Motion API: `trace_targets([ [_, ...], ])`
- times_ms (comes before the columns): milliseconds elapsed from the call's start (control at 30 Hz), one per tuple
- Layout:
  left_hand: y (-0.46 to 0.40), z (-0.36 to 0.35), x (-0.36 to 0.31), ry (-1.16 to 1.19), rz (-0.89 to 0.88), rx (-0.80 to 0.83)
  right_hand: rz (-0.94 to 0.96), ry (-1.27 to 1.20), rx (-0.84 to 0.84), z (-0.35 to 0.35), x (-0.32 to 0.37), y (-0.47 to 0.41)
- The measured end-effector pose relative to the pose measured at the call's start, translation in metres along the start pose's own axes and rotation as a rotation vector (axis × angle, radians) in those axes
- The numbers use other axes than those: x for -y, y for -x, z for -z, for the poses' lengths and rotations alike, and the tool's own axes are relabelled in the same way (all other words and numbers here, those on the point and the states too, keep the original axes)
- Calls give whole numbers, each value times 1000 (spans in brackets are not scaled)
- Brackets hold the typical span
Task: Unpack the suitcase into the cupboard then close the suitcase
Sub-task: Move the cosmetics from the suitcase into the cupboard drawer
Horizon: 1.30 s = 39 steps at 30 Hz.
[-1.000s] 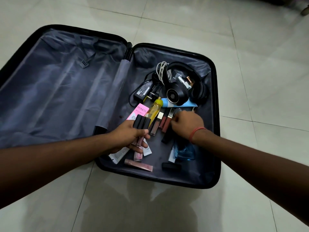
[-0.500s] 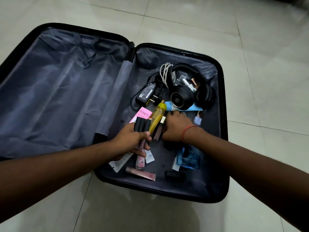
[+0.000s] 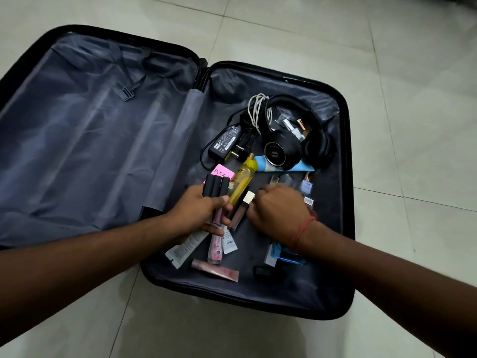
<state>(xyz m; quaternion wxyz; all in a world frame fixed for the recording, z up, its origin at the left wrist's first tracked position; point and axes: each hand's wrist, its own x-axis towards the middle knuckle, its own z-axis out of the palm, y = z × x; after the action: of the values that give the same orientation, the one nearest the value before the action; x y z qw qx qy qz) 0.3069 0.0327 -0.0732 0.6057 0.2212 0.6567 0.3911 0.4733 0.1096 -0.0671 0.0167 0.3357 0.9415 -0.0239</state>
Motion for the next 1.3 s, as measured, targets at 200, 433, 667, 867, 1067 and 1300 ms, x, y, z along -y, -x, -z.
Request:
trace_targets([
  [200, 16, -15, -19, 20, -6, -27, -697, -1068, -245, 46, -33, 12],
  [433, 96, -66, -87, 181, 60, -63, -1086, -2013, -210, 160, -23, 58],
  [667, 261, -117, -255, 131, 122, 14, -1275, -2126, -452, 384, -3, 128],
  [867, 414, -160, -409, -11, 89, 181, -1373, -2152, -727, 591, 22, 213],
  [1067, 545, -225, -510, -204, 29, 409, -1306, -2218, -934, 745, 51, 312],
  [1300, 664, -348, -550, -337, -68, 642, -1271, -2152, -1356, 837, 47, 448],
])
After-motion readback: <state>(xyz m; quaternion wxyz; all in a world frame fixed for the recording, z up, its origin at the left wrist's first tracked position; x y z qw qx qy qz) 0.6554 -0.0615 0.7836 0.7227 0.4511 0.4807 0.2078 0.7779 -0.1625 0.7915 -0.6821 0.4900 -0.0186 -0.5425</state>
